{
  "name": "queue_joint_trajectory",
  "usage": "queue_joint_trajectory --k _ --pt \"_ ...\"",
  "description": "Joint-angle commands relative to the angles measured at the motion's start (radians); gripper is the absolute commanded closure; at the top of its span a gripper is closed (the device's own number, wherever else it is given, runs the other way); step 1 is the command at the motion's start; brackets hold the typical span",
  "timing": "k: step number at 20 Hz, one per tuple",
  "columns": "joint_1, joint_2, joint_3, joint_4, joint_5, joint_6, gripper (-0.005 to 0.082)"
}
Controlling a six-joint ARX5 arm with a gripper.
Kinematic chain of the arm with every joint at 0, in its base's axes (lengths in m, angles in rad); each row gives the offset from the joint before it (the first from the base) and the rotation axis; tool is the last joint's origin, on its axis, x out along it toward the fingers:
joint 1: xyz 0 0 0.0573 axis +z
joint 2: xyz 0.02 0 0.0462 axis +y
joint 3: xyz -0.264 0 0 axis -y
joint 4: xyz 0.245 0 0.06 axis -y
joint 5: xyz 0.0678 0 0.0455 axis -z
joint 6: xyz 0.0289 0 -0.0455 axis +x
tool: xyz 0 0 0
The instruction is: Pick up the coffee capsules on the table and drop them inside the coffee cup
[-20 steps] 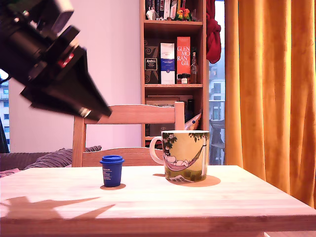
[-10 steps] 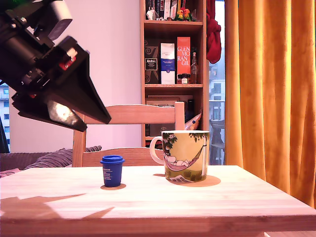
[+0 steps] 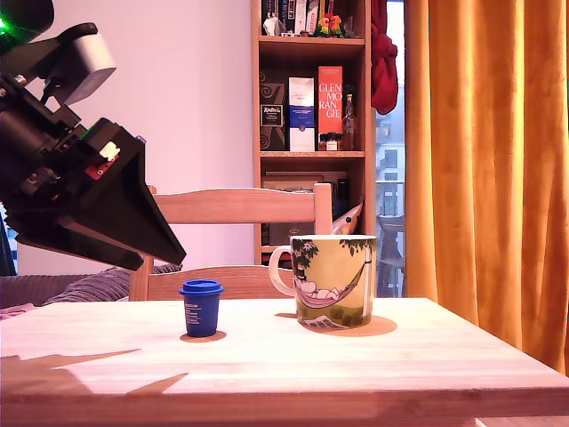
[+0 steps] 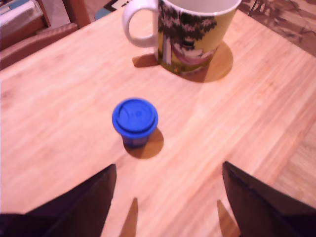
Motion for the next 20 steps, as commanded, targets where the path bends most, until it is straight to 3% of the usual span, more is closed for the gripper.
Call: queue_joint_trajectory --k 1,10,13,17,20 --pt "0.0 -0.007 -0.003 0.019 0.002 0.005 0.0145" --pt "0.0 -0.006 -0.003 0.043 0.001 0.002 0.0145" --pt "0.003 0.016 -0.003 0.101 0.002 0.022 0.0145" --pt "0.005 0.127 -0.003 0.219 0.021 0.093 0.0145" --pt "0.005 0.223 -0.003 0.315 0.023 0.103 0.0146"
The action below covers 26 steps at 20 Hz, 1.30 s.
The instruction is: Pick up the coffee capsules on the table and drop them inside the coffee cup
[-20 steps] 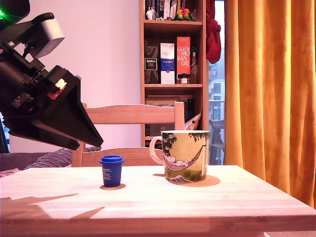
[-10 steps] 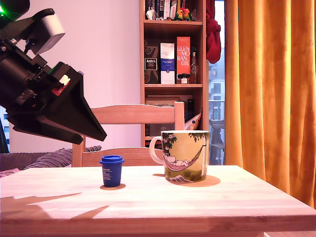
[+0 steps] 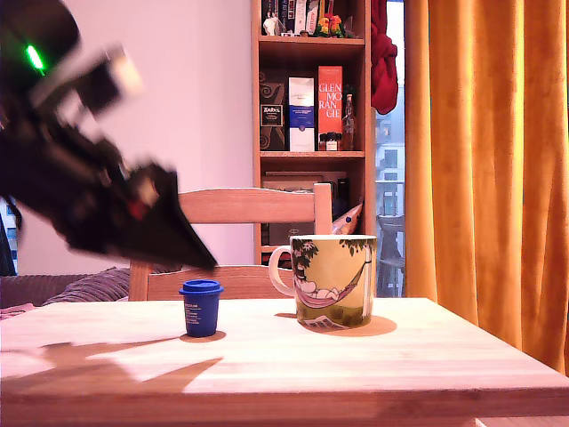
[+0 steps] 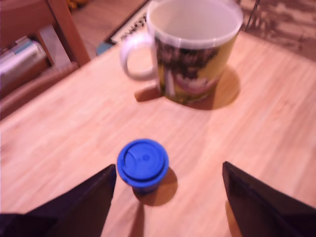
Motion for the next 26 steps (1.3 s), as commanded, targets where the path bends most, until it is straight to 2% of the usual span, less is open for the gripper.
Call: queue_joint_trajectory --k 1,11,14,26 --pt "0.003 0.048 -0.003 0.059 0.001 0.011 0.0146" --pt "0.028 0.259 -0.003 0.32 -0.001 0.012 0.0145" --pt "0.028 0.303 -0.003 0.385 0.02 0.012 0.0146" --pt "0.028 0.346 -0.001 0.409 0.043 0.01 0.0145"
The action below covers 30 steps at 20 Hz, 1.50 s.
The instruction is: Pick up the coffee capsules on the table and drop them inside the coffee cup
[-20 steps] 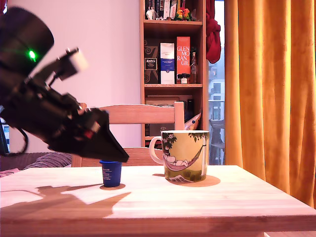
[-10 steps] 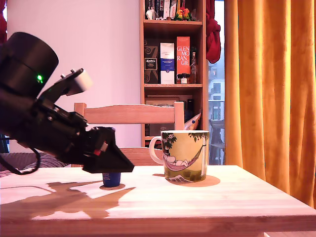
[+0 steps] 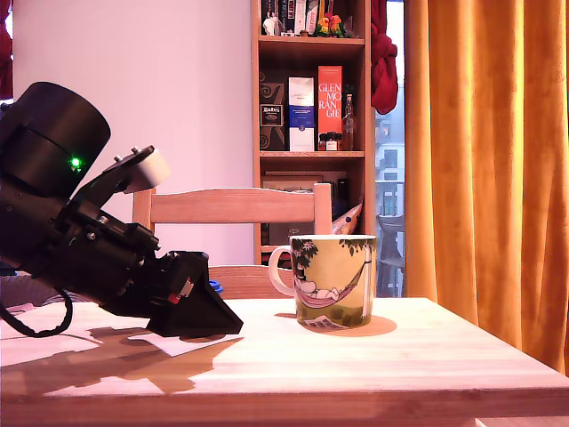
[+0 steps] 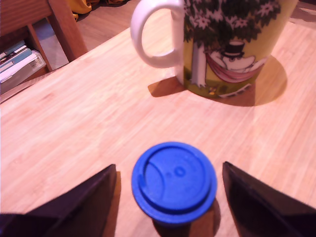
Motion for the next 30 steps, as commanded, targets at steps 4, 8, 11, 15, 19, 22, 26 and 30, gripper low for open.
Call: queue_joint_trajectory --k 4,8,11,15,19,22,26,30 --pt "0.001 0.003 -0.002 0.01 0.006 0.003 0.0146" --pt "0.001 0.003 -0.002 0.01 0.006 0.003 0.0257" --pt "0.001 0.003 -0.002 0.009 0.006 0.003 0.0623" --pt "0.001 0.003 -0.002 0.01 0.006 0.003 0.0715" --pt "0.001 0.003 -0.002 0.011 0.006 0.003 0.0715" --pt "0.001 0.003 -0.002 0.011 0.006 0.003 0.0715" --pt "0.001 -0.005 -0.002 0.01 0.007 0.002 0.0715" --pt "0.001 -0.103 -0.002 -0.041 0.01 -0.074 0.0715"
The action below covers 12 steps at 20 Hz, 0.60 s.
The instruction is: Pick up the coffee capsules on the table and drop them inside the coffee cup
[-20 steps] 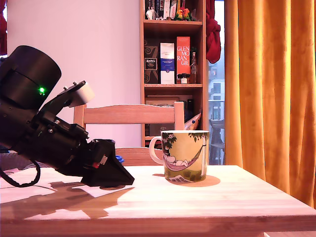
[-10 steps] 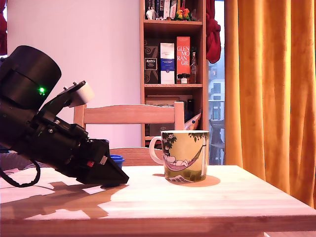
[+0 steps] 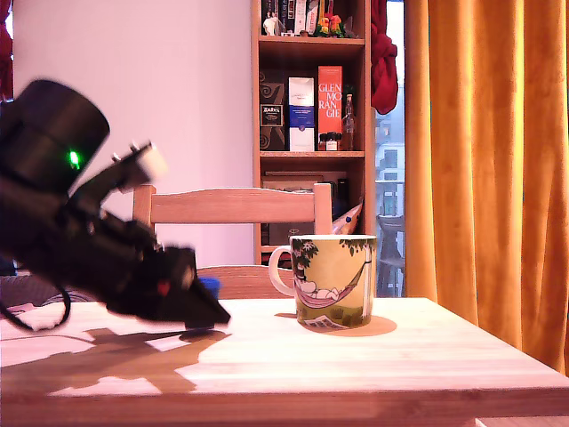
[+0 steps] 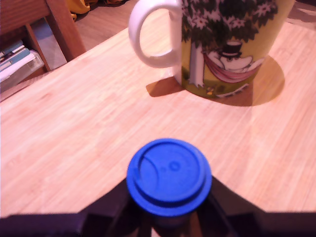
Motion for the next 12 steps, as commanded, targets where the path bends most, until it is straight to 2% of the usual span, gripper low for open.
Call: queue_joint_trajectory --k 1,7,12 --pt "0.001 -0.087 -0.001 -0.014 0.004 -0.01 0.0715" --pt "0.001 -0.304 -0.001 -0.051 0.008 -0.01 0.0715" --pt "0.001 -0.417 -0.001 -0.052 0.008 -0.01 0.0715"
